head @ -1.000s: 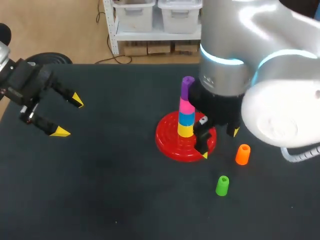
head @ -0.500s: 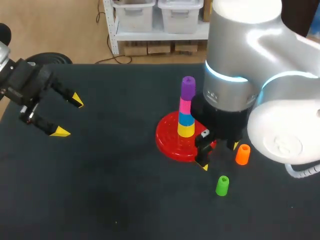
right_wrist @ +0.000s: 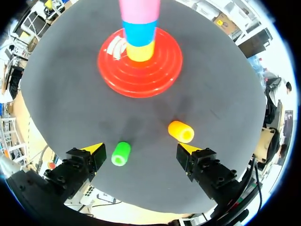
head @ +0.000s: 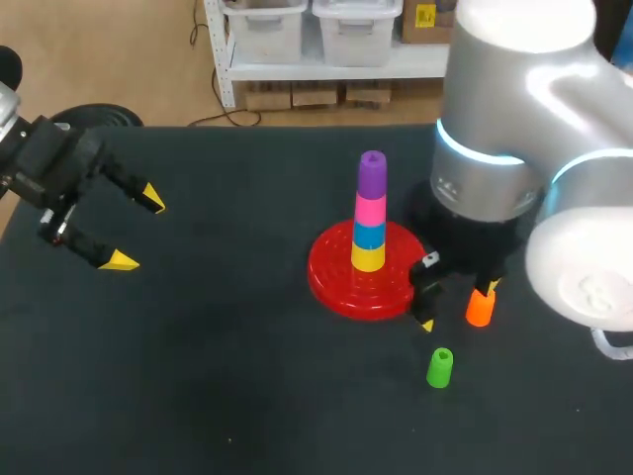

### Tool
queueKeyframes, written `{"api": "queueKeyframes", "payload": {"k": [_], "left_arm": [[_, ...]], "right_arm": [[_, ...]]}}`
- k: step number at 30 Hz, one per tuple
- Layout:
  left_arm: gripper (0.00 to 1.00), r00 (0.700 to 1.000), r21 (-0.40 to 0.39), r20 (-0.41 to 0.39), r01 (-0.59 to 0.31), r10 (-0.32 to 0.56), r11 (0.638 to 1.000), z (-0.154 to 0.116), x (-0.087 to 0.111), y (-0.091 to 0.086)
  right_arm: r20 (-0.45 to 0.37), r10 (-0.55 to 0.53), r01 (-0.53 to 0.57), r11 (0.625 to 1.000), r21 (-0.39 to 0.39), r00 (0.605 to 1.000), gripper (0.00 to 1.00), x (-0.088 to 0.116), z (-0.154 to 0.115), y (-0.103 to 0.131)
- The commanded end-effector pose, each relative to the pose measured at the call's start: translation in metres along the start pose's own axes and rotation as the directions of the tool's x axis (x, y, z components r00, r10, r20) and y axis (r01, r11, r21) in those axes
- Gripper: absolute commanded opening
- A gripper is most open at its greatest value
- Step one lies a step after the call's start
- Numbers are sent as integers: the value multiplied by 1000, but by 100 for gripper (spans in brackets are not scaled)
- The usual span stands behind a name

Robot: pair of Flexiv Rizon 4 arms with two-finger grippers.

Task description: Pick up and stack the cylinders on the red base in this order: pink,purple,orange,green

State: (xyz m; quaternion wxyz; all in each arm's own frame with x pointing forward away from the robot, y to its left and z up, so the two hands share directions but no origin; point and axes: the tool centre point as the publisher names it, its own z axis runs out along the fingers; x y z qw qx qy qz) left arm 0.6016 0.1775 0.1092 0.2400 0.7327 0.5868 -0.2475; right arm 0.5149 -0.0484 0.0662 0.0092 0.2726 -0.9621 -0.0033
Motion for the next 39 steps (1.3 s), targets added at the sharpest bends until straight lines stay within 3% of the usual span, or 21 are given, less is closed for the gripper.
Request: {"api": "queueKeyframes", "payload": {"k": [1,18,39], "left_arm": [[100,1000,-2,0,-1,1,1000,0,1,0],[100,1000,-2,0,-1,1,1000,0,1,0],[100,1000,-2,0,-1,1,1000,0,1,0]], "right_arm": [[6,11,-11,1000,-17,1000,100,3,4,-14],[-32,60,-61,997,-43,998,100,-9,26,-54],[-72,91,-96,993,-62,993,100,-9,50,-61]]}}
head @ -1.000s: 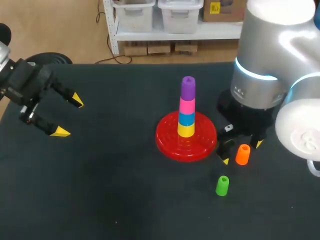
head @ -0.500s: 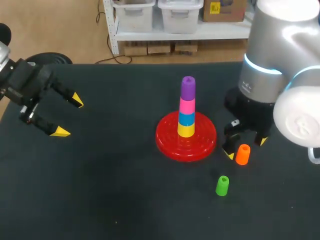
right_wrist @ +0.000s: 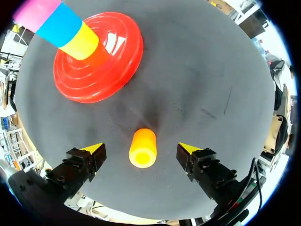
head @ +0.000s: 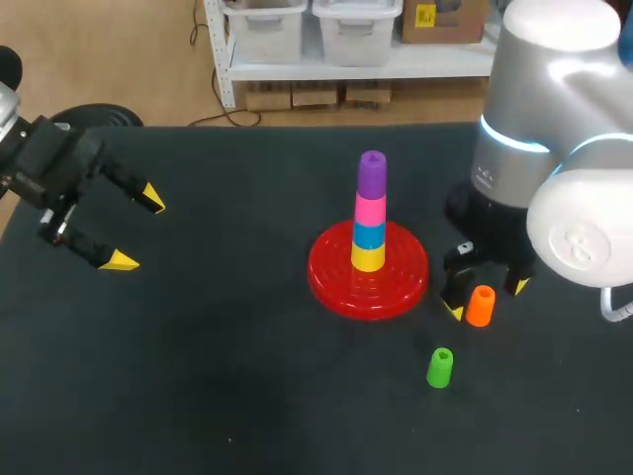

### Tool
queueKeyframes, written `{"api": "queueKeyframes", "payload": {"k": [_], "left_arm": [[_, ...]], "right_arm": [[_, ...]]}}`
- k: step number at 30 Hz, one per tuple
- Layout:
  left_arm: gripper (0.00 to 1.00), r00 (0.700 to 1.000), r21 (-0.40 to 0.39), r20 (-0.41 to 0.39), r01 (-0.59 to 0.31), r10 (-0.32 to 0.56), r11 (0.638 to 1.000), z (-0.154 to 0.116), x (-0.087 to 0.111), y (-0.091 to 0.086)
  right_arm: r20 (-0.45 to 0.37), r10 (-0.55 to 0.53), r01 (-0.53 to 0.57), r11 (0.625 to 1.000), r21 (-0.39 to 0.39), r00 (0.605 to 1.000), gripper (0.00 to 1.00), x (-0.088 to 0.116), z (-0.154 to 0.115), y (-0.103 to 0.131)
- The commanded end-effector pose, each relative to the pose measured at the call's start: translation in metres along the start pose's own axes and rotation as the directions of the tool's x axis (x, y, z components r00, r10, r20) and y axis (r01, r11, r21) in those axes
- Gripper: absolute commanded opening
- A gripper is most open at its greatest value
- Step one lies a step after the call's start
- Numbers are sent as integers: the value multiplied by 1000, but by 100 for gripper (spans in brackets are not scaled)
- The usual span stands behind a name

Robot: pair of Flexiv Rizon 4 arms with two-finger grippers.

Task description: Pick up and stack the cylinders on the red base in this order: pink,purple,orange,green

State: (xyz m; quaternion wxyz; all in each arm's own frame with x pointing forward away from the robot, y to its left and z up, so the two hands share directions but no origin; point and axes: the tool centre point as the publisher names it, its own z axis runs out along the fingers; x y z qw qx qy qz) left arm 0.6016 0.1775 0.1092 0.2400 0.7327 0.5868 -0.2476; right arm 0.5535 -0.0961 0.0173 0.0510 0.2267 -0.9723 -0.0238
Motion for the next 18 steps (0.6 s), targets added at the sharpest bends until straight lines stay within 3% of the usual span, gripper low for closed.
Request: {"api": "queueKeyframes", "payload": {"k": [1,12,13,15,16,17,18], "left_arm": [[100,1000,-2,0,-1,1,1000,0,1,0],[100,1000,-2,0,-1,1,1000,0,1,0],[100,1000,-2,0,-1,1,1000,0,1,0],[100,1000,-2,0,-1,1,1000,0,1,0],[100,1000,-2,0,-1,1,1000,0,1,0],[100,1000,-2,0,-1,1,1000,0,1,0],[100,1000,-2,0,-1,1,1000,0,1,0]], "right_arm": [[-1,-1,1,1000,-2,1000,100,-1,2,1],[-7,26,-26,1000,8,1000,100,2,3,1],[-13,36,-35,999,16,999,91,2,3,2],[-10,42,-42,999,20,999,44,2,3,1],[-9,51,-50,998,22,999,35,3,3,1],[-9,52,-52,998,22,999,13,3,3,1],[-9,53,-53,998,21,999,0,3,3,0]]}}
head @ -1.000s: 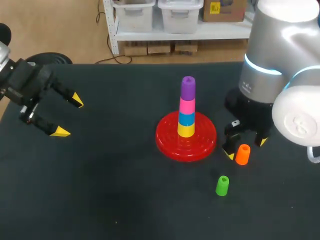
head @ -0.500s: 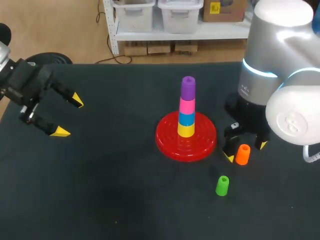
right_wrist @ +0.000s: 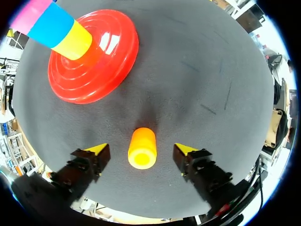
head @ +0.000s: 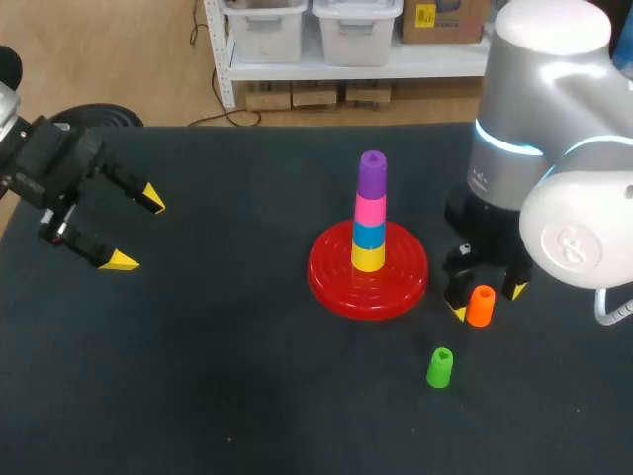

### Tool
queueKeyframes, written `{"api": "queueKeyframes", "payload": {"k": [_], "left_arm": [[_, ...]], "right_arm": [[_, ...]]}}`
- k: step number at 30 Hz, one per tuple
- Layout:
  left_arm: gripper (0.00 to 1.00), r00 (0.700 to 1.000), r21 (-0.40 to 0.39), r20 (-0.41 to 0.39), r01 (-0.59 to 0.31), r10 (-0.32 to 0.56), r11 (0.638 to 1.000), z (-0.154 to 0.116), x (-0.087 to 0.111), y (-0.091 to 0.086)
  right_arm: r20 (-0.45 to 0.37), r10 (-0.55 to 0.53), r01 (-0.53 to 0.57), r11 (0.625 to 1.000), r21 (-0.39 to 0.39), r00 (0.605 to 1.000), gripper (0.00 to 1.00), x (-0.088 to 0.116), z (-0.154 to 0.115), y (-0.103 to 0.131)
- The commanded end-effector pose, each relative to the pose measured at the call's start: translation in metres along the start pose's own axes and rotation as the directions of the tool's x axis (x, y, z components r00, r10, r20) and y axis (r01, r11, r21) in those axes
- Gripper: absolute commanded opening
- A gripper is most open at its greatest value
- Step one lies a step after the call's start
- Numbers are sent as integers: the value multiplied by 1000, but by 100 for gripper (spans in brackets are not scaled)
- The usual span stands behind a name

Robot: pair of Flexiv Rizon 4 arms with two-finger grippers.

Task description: Pick up and stack the cylinders on the red base in this order: pink,purple,orange,green

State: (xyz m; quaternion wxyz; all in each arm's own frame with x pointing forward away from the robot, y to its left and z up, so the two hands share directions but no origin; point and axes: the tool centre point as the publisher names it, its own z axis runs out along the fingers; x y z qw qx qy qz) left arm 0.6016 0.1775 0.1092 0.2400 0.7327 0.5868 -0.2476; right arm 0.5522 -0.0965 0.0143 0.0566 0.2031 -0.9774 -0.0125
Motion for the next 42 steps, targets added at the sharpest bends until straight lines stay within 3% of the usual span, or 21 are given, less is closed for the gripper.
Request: {"api": "queueKeyframes", "payload": {"k": [1,22,32,42], "left_arm": [[100,1000,-2,0,-1,1,1000,0,1,0],[100,1000,-2,0,-1,1,1000,0,1,0],[100,1000,-2,0,-1,1,1000,0,1,0],[100,1000,-2,0,-1,1,1000,0,1,0]], "right_arm": [[4,4,-4,1000,3,1000,0,3,1,0],[7,-1,1,1000,2,1000,0,3,-4,6],[45,-21,17,995,99,999,0,-1,-72,14],[123,-111,94,987,130,986,0,-24,-159,28]]}}
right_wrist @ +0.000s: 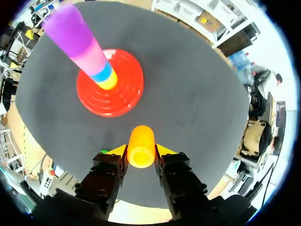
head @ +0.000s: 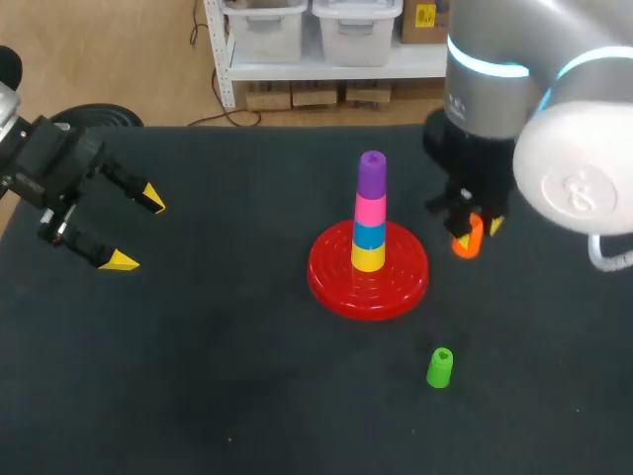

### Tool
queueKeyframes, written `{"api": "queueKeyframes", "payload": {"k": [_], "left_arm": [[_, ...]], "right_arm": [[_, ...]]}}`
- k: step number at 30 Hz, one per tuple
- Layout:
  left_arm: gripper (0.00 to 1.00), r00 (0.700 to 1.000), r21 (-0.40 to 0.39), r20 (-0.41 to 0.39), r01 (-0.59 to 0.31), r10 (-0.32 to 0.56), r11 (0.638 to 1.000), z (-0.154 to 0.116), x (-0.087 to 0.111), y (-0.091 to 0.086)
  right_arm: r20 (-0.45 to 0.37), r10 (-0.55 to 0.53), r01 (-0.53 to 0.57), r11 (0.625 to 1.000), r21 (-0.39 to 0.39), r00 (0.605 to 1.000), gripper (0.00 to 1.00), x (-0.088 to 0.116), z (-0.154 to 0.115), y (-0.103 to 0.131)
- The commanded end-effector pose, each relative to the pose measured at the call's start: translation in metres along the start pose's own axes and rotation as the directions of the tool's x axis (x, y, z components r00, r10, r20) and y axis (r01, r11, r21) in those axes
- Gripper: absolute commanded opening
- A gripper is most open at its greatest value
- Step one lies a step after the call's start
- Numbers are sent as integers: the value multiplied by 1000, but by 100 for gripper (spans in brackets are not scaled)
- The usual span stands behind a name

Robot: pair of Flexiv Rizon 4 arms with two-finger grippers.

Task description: Pick up and stack the cylinders on the red base in this order: pink,purple,orange,green

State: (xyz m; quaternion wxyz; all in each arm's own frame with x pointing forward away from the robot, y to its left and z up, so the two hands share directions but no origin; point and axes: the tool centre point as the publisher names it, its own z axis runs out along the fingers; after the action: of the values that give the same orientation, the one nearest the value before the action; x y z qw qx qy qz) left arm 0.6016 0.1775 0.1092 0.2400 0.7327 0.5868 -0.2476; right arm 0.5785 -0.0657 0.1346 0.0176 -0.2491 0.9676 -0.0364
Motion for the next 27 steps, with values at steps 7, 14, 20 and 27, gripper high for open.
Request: {"api": "queueKeyframes", "payload": {"k": [7,14,20,27], "left_arm": [[100,1000,-2,0,-1,1,1000,0,1,0],[100,1000,-2,0,-1,1,1000,0,1,0],[100,1000,-2,0,-1,1,1000,0,1,0],[100,1000,-2,0,-1,1,1000,0,1,0]], "right_arm": [[25,-19,18,999,36,1000,0,-30,-87,1],[50,-86,85,996,24,995,0,-56,-120,18],[38,-125,124,992,13,991,0,-77,-126,31],[1,-167,167,986,-2,986,0,-97,-122,46]]}}
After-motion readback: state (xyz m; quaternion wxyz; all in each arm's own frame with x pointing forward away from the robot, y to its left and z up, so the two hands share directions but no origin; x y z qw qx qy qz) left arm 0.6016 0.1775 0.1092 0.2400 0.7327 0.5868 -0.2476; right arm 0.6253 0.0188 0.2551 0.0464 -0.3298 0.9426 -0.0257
